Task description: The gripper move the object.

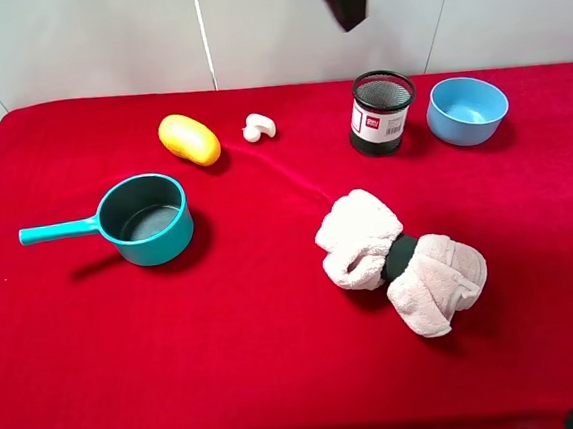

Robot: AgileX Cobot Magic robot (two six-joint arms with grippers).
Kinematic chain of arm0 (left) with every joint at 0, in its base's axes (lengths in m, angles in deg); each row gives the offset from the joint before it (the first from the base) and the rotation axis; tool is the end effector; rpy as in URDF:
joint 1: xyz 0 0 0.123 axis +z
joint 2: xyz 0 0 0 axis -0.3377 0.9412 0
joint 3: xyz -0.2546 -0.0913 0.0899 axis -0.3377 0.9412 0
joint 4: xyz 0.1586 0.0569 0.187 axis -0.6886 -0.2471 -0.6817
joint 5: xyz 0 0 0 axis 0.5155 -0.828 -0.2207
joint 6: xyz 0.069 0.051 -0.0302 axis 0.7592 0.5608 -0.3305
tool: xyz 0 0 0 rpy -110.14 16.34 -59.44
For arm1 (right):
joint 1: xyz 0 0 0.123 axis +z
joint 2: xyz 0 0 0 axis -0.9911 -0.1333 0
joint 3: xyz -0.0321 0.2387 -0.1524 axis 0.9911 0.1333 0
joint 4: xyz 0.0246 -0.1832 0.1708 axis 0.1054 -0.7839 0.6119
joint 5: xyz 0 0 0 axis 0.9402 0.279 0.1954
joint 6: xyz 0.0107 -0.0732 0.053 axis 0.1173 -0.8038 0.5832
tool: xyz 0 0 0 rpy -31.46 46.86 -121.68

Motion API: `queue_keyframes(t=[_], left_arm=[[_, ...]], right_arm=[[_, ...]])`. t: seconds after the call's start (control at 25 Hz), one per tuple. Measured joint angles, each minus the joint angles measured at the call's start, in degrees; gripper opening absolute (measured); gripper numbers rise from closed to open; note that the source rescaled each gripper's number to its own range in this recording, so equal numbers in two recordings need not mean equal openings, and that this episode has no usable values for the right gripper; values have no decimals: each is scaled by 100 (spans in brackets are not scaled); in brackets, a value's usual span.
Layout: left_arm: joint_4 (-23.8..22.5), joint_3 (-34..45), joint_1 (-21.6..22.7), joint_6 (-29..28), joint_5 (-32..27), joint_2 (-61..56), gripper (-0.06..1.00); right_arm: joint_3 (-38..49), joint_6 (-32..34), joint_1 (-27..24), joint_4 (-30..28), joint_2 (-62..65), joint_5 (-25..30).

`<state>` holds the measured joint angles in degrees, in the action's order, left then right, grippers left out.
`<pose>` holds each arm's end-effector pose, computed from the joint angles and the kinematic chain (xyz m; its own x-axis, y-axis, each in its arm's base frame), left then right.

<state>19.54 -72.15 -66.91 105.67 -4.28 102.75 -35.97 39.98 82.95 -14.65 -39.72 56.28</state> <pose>0.2958 -0.3234 0.3667 -0.2942 0.7903 -0.5375 0.8870 0.4352 0.1543 -0.0042 -0.0006 0.2803 -0.4133 -0.0076 -0.9106 -0.0072 1.0000 -0.0051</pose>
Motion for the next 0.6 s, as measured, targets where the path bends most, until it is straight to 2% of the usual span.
queue_keyframes(t=[0.24,0.6], left_arm=[[-27,1200,0,-5,4,-850,64],[-22,2495,6,-177,4,-2120,64]], right_arm=[[0,0,0,0,0,-5],[0,0,0,0,0,-5]])
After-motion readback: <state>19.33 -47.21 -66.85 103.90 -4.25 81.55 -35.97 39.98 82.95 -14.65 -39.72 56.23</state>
